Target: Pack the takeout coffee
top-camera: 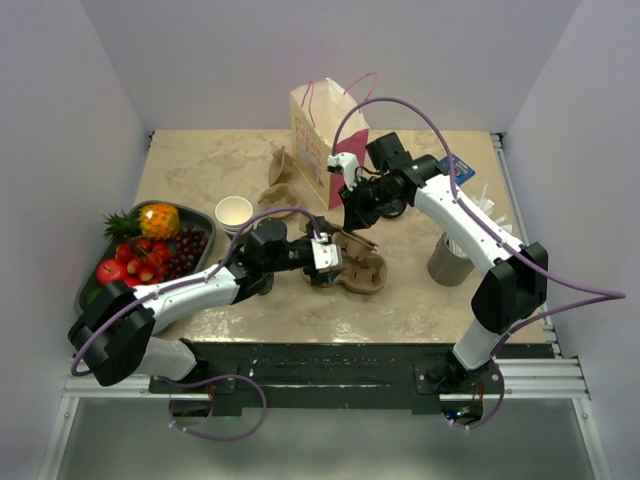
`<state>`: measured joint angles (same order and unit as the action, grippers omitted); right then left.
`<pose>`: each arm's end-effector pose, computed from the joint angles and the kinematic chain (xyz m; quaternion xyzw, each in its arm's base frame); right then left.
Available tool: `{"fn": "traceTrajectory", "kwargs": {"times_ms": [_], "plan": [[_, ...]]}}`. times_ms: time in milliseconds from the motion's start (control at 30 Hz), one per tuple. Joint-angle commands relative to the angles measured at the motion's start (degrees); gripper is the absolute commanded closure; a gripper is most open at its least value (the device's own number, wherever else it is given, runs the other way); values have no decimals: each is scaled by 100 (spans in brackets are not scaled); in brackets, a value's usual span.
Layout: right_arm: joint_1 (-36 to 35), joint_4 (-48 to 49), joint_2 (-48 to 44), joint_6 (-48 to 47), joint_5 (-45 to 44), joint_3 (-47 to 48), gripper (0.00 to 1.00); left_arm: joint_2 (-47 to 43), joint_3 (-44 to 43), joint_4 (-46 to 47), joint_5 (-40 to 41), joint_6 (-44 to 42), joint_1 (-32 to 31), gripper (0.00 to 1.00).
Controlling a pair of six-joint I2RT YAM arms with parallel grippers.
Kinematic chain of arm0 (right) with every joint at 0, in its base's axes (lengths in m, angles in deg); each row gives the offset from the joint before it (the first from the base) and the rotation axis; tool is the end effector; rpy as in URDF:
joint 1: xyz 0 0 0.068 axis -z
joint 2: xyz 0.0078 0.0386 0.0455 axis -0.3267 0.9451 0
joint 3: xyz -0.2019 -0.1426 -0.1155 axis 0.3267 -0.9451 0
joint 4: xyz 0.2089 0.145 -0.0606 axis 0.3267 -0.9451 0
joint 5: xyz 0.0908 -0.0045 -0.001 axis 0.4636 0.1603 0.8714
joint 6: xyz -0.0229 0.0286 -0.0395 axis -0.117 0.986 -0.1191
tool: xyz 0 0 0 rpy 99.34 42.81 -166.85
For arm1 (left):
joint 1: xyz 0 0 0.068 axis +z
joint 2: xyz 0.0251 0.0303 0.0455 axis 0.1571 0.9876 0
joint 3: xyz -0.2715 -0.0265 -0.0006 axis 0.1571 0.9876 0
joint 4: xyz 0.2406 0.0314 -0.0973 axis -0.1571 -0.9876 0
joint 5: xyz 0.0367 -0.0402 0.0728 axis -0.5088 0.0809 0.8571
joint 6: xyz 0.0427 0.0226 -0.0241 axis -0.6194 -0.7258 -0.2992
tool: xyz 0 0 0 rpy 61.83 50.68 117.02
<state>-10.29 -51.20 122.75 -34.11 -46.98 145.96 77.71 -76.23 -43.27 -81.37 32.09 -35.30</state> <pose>0.3026 0.1900 0.3279 -0.4227 0.8305 0.2702 0.2421 0.2005 -0.2185 0.2428 0.5757 0.5239 -0.2572 0.5726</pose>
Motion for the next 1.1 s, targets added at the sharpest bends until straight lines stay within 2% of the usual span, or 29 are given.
{"fn": "traceTrajectory", "kwargs": {"times_ms": [0,567,1067], "plan": [[-87,-16,-56,-75,100,107,100,12,-226,350,-99,-111,-22,6],[-69,125,68,241,3,204,100,90,-209,113,-90,-24,-22,7],[168,160,103,399,-137,441,100,109,310,157,-195,337,-58,9]]}}
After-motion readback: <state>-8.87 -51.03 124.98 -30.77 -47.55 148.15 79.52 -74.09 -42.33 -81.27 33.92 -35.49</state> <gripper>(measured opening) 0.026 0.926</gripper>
